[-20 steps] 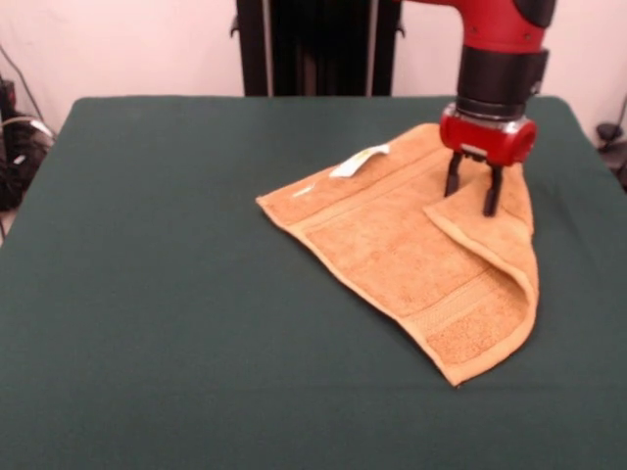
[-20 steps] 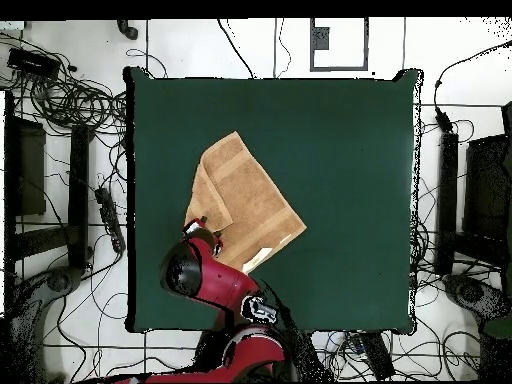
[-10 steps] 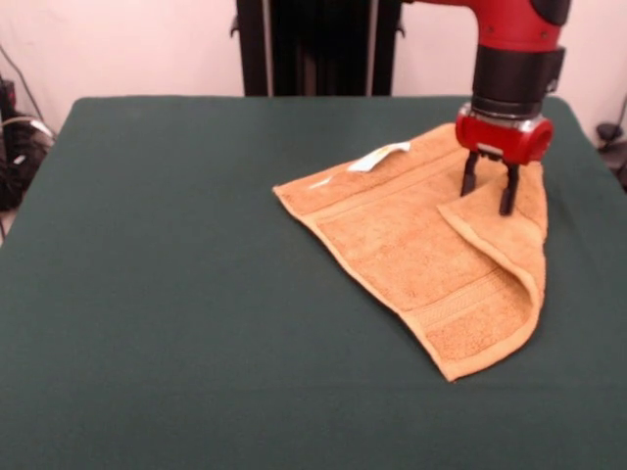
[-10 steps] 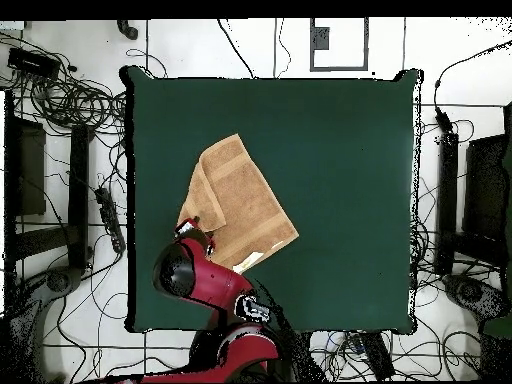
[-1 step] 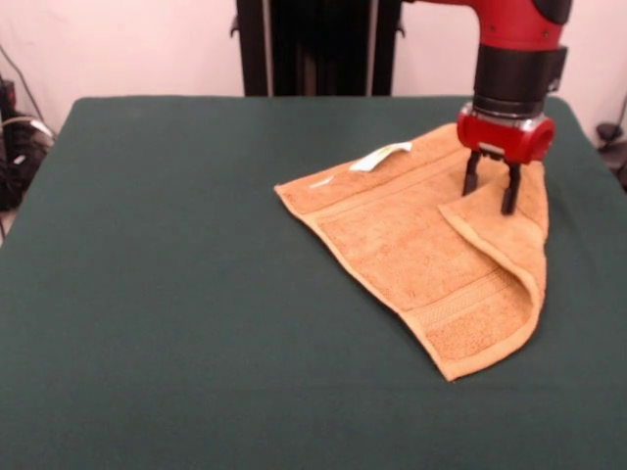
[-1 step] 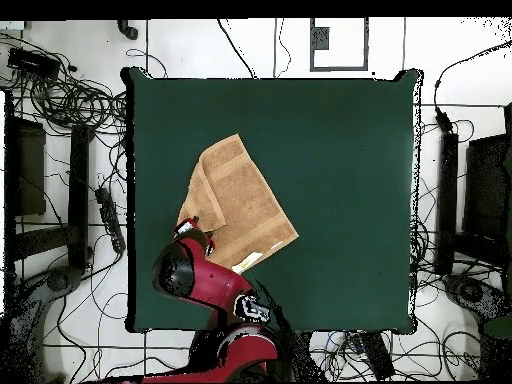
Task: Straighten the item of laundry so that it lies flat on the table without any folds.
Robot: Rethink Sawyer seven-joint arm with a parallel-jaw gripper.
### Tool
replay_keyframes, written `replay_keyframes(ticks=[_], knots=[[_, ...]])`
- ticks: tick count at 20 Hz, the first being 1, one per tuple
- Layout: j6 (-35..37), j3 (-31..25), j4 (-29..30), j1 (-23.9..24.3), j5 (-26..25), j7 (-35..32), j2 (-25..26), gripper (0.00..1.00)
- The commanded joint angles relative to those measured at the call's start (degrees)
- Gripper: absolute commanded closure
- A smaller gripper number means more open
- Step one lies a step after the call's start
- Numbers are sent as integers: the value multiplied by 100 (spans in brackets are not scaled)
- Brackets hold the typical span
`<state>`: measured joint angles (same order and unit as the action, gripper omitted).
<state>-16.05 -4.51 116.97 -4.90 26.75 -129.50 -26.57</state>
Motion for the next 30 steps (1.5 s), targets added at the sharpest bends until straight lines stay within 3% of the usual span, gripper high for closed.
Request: replay_keyframes(ticks=[1, 7, 8, 17, 18, 26, 27, 30], knots=[[266, -806, 181, -369, 355, -1619, 88, 0], [369, -582, 132, -510, 388, -1427, 63, 0], [394, -553, 115, -508, 360, -1393, 66, 100], [396, -343, 55, -684, 385, -1253, 67, 100], [350, -359, 56, -659, 344, -1258, 87, 0], [478, 47, -39, -1005, 651, -1156, 48, 0], [490, -207, -27, -785, 444, -1199, 66, 0], [459, -1, -184, -974, 442, -974, 131, 0]])
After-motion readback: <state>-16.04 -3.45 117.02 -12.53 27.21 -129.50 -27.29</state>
